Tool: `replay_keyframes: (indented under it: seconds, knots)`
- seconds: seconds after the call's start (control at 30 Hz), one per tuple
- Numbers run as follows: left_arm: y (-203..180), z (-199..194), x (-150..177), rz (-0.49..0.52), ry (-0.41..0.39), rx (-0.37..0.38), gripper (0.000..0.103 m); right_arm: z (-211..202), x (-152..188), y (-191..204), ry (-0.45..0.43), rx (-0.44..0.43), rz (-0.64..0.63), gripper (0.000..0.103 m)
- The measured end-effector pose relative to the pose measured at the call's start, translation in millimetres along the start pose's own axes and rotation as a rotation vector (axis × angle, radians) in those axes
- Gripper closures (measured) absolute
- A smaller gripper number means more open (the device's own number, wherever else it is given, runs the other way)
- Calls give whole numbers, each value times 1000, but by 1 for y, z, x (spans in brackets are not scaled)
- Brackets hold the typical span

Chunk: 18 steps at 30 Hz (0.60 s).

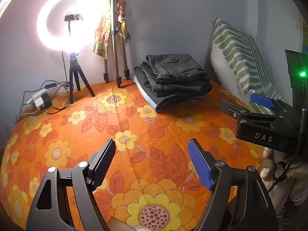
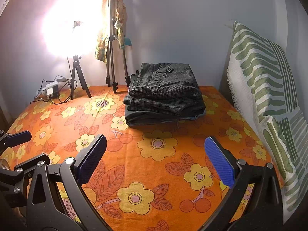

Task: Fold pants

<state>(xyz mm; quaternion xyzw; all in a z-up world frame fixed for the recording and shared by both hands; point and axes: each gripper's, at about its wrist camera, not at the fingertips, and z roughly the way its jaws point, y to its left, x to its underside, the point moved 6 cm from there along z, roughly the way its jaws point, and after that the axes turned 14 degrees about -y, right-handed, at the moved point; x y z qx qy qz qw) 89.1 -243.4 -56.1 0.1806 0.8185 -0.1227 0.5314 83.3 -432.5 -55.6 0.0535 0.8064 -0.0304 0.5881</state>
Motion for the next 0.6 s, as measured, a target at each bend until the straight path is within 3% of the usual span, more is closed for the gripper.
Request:
replay_keyframes:
  seconds: [0.6]
  knots:
    - [2, -1, -1, 21, -19, -8, 25, -1, 2, 0, 3, 0, -3, 0]
